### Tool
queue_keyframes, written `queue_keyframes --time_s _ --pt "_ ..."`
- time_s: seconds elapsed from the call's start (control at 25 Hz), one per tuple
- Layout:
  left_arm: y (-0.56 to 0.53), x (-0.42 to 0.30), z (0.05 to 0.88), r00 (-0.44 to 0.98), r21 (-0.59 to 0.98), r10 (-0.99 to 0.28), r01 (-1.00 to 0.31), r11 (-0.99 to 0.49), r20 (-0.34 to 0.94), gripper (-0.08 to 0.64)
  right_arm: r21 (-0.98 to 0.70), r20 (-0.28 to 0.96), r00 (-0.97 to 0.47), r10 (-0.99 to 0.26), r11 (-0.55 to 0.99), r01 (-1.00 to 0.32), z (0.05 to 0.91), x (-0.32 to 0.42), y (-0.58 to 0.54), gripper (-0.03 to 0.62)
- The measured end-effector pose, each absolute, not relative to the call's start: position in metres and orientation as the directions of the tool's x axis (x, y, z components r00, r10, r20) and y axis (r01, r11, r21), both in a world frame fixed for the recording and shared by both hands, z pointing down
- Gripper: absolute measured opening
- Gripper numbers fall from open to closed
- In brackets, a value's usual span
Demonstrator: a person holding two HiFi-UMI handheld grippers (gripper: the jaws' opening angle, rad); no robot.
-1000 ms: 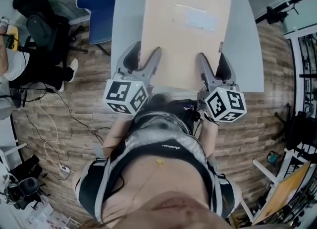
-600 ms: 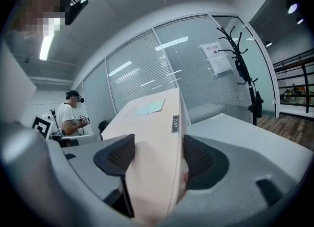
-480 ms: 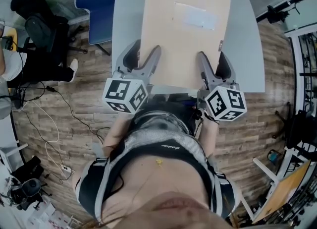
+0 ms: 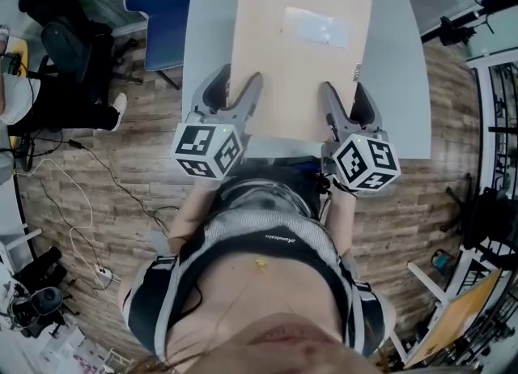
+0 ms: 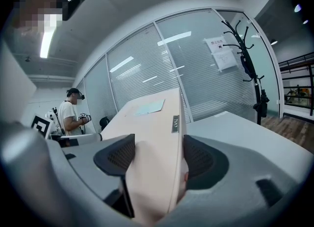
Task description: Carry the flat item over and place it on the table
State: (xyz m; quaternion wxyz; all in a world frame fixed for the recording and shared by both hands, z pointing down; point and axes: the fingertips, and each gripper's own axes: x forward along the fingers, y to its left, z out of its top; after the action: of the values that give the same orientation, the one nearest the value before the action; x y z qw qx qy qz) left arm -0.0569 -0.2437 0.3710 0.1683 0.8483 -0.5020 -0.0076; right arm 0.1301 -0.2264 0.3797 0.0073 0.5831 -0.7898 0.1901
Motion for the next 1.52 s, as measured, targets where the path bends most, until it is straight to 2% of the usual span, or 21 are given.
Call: queue_keyframes --time_s 1.52 --pt "-0.264 -0.074 0.540 0.453 0.400 -0.761 -0.874 -0.277 0.464 0.241 -0.332 0.547 -0.347 -0.762 0.184 -0.925 0.545 0.115 -0.253 0.304"
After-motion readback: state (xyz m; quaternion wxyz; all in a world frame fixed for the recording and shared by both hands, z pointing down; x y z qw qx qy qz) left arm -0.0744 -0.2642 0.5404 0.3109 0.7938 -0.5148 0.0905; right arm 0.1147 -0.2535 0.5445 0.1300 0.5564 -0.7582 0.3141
